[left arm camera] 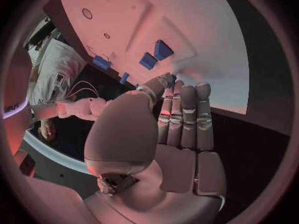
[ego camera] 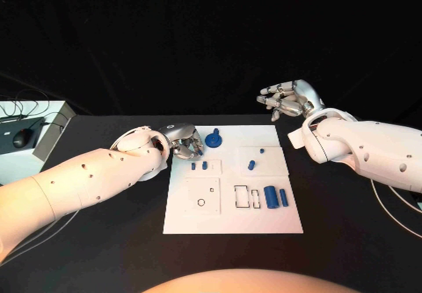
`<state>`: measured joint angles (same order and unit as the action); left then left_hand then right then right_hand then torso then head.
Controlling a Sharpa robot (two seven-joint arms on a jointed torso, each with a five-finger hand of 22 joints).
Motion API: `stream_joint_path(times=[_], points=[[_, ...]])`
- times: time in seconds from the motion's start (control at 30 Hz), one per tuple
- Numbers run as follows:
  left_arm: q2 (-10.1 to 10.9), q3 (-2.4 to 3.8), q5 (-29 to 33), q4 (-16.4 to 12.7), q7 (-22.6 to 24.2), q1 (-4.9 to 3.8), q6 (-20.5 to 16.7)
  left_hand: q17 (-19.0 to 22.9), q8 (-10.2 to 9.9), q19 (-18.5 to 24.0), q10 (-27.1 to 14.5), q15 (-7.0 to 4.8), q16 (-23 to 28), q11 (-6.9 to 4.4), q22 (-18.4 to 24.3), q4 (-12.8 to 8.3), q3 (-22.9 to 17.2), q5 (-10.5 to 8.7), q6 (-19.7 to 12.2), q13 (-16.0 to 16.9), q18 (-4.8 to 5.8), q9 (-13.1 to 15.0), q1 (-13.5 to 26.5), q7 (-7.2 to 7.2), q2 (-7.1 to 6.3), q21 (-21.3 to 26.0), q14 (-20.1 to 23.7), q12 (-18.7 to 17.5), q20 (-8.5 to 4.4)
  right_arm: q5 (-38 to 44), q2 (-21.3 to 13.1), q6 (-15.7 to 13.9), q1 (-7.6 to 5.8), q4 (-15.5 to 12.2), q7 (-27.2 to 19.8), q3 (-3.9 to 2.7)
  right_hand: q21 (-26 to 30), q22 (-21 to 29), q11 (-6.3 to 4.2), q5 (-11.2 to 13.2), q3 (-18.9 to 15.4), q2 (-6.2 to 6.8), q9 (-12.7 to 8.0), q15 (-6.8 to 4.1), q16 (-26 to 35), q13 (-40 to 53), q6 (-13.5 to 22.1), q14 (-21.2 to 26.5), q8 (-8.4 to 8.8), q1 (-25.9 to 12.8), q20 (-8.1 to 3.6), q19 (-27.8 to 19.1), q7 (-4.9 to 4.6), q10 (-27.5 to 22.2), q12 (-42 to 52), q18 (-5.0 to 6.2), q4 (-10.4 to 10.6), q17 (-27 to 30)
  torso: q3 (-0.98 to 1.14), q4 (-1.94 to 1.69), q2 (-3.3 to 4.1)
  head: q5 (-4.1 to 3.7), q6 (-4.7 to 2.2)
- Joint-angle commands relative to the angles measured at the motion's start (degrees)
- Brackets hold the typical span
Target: Assemble the parts on the task board
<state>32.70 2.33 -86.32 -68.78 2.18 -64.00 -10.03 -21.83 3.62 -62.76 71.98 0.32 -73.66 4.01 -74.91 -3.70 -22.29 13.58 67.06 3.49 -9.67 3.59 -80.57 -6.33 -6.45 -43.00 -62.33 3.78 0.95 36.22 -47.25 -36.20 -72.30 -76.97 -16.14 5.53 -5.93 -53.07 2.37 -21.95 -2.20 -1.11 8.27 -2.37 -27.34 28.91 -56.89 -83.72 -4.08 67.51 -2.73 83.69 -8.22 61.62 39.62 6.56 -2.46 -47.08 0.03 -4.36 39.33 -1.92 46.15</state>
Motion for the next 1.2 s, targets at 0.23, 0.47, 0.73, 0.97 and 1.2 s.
stream_joint_path(times=[0.23, 0.47, 0.73, 0.97, 1.2], points=[[-0.4, -0.15, -0.7, 0.1, -0.3, 0.01, 1.6, -0.1, -0.1, 0.1, -0.3, 0.17, 0.2, 0.09, -0.5, 0.2, -0.1, -0.4, -0.2, 0.1, -1.04, 0.0, 0.0, -0.33, -0.48, -0.2, 0.1, -0.3, 0.37, 0.1, 0.0, -0.2, -0.02, -0.1, -0.6, -0.04, -0.2, 0.1, -0.19, -0.3, -0.1, -0.19, -0.1, 0.06, 0.4, -0.1, 0.0, -0.7, -0.09, 0.0, -0.28, 0.5, -0.34, -0.2, 0.4, -0.17, -0.1, -0.1, 0.0, -0.01, 0.06, -0.07, 0.2], [-0.5, -0.36, -0.7, 0.1, -0.2, 0.01, 1.5, -0.1, -0.1, 0.1, -0.2, 0.16, 0.2, 0.08, -0.5, 0.2, 0.0, -0.44, -0.2, 0.1, -0.99, 0.0, -0.1, -0.33, -0.48, -0.1, 0.1, -0.3, 0.34, 0.1, 0.0, -0.2, -0.02, -0.2, -0.6, -0.04, -0.2, 0.1, -0.19, -0.3, -0.1, -0.19, -0.1, 0.06, 0.4, -0.1, 0.0, -0.7, -0.09, 0.0, -0.28, 0.5, -0.34, -0.2, 0.4, -0.17, -0.1, -0.1, 0.0, 0.01, 0.03, -0.18, 0.3], [-0.6, -0.43, -0.9, 0.2, -0.2, 0.01, 1.1, -0.1, -0.1, 0.1, -0.2, 0.16, 0.2, 0.08, -0.5, 0.2, 0.0, -0.44, -0.2, 0.1, -0.99, 0.0, -0.1, -0.33, -0.48, -0.1, 0.1, -0.3, 0.34, 0.1, -0.1, -0.3, -0.03, -0.2, -0.6, -0.04, -0.4, 0.2, -0.2, -0.3, -0.3, -0.25, -0.1, 0.05, 0.5, -0.1, 0.0, -0.8, -0.09, 0.0, -0.3, 0.5, -0.32, -0.2, 0.3, -0.18, -0.1, -0.1, -0.04, -0.05, 0.0, -0.26, 0.27], [-0.7, -0.43, -1.2, 0.2, -0.3, 0.01, 1.0, -0.1, -0.1, 0.1, -0.2, 0.15, 0.2, 0.07, -0.5, 0.1, 0.0, -0.46, -0.1, 0.1, -0.98, 0.1, -0.2, -0.35, -0.43, -0.1, 0.1, -0.3, 0.3, 0.1, -0.1, -0.3, -0.03, -0.2, -0.6, -0.04, -0.4, 0.2, -0.2, -0.3, -0.3, -0.25, -0.1, 0.05, 0.5, -0.1, 0.0, -0.8, -0.09, 0.0, -0.3, 0.5, -0.32, -0.2, 0.3, -0.18, -0.1, -0.1, -0.01, 0.04, 0.01, -0.28, 0.25], [-0.9, -0.43, -1.4, 0.5, -0.6, 0.0, 0.6, -0.1, -0.1, 0.1, -0.2, 0.14, 0.2, 0.06, -0.5, 0.1, 0.0, -0.44, -0.1, 0.1, -0.98, 0.0, -0.3, -0.36, -0.34, -0.1, 0.1, -0.3, 0.29, 0.1, -0.1, -0.3, -0.03, -0.2, -0.6, -0.04, -0.4, 0.2, -0.2, -0.3, -0.3, -0.25, -0.1, 0.05, 0.5, -0.1, 0.0, -0.8, -0.09, 0.0, -0.3, 0.5, -0.32, -0.2, 0.3, -0.18, -0.1, -0.1, 0.0, -0.02, 0.06, -0.32, 0.27]])
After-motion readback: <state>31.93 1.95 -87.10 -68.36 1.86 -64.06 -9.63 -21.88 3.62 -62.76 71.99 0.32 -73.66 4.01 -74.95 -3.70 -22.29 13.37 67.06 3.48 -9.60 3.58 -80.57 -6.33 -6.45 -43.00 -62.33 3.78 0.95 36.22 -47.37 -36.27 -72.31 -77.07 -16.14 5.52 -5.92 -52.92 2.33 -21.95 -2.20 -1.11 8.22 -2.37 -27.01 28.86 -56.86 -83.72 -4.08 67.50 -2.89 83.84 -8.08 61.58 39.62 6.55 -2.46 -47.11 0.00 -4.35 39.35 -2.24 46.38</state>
